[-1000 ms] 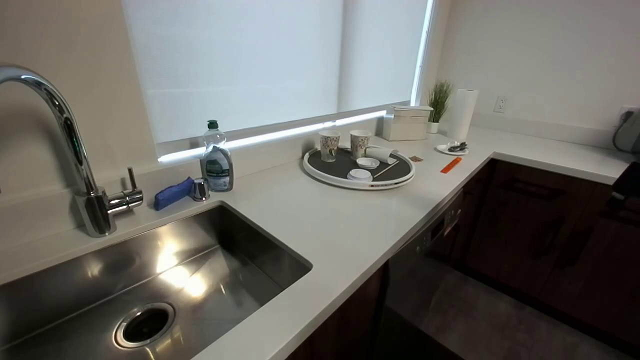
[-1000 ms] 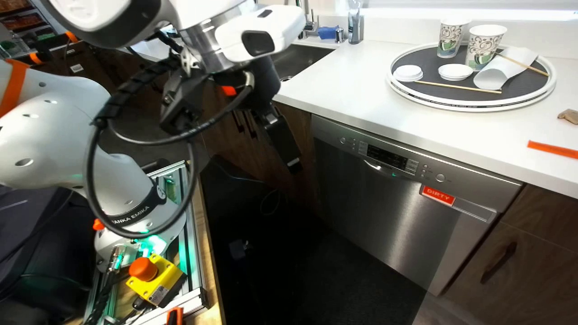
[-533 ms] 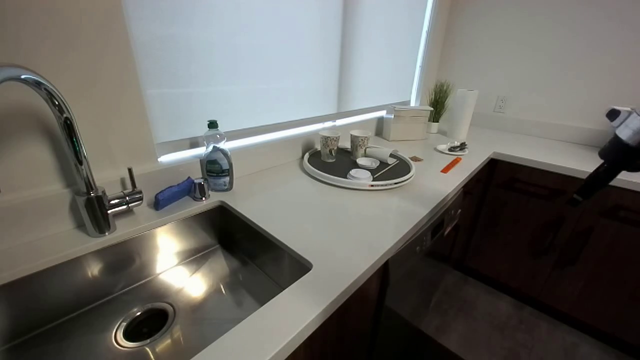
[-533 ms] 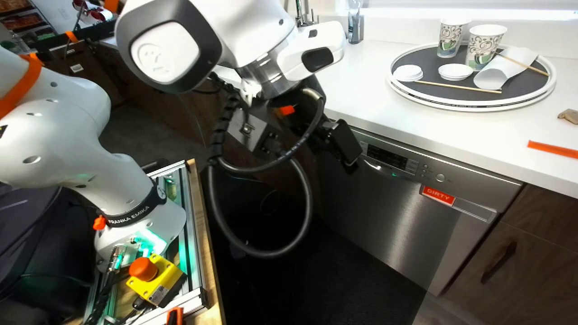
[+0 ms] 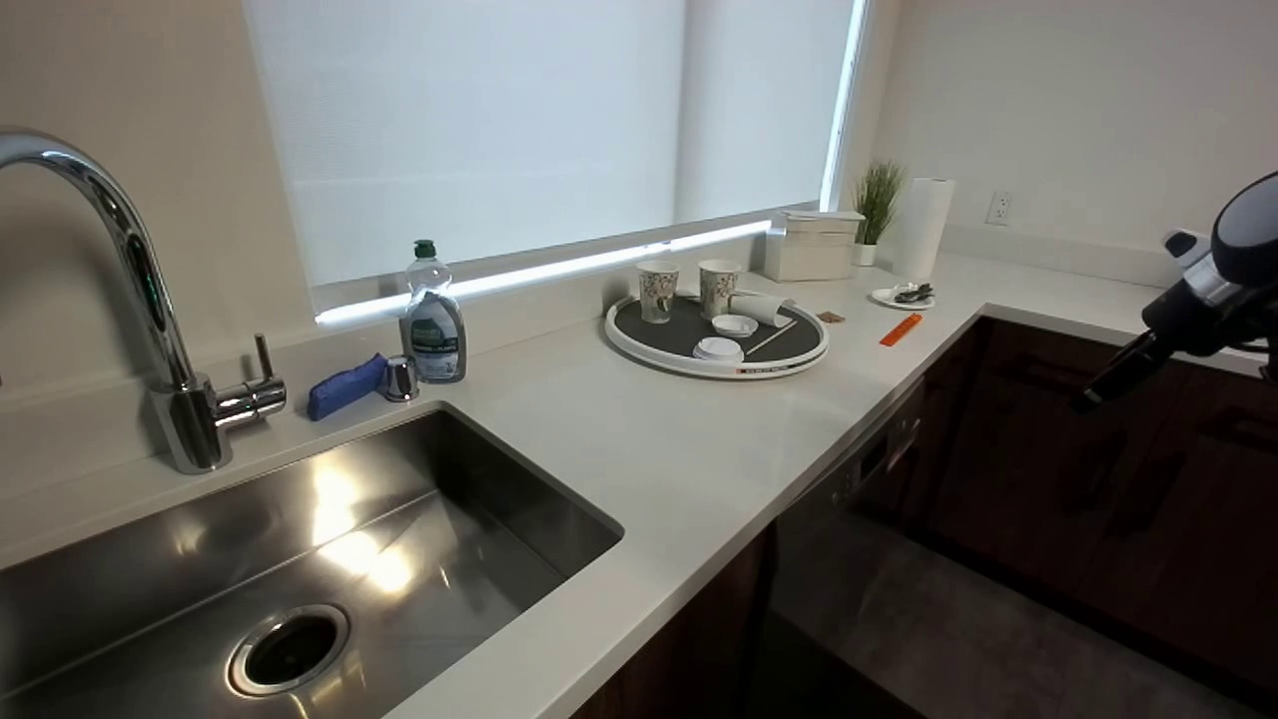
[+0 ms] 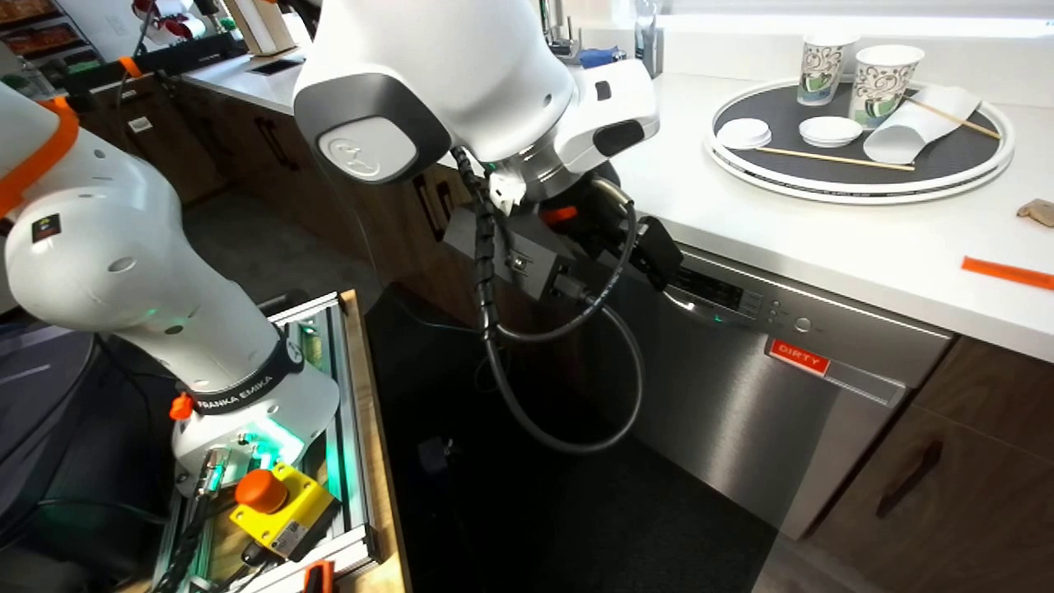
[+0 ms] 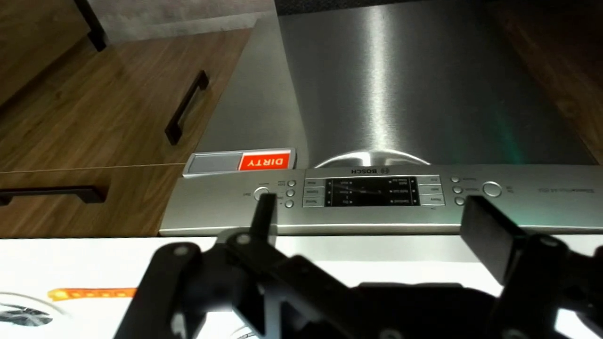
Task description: Press a button on the right side of the dish washing machine
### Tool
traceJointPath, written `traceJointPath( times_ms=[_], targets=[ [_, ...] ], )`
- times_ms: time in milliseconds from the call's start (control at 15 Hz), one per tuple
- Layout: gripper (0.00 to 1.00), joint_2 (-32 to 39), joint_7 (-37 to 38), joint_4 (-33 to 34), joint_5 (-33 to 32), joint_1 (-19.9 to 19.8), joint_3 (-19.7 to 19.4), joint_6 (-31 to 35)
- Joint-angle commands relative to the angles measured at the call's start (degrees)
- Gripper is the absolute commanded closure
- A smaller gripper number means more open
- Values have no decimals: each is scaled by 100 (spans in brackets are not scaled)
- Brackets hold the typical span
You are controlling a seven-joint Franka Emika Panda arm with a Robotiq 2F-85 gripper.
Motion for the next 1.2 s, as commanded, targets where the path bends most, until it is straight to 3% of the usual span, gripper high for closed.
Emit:
traceJointPath(
  times_ms=[0,200,467,1133],
  targets=[
    [0,-1,-8,5,5,3,-7,0],
    [0,111,121,9,18,-52,7,121],
    [0,529,-91,161,495,323,-445,48],
    [0,1188,-2373,617,2876,2102,-2264,-131]
  ],
)
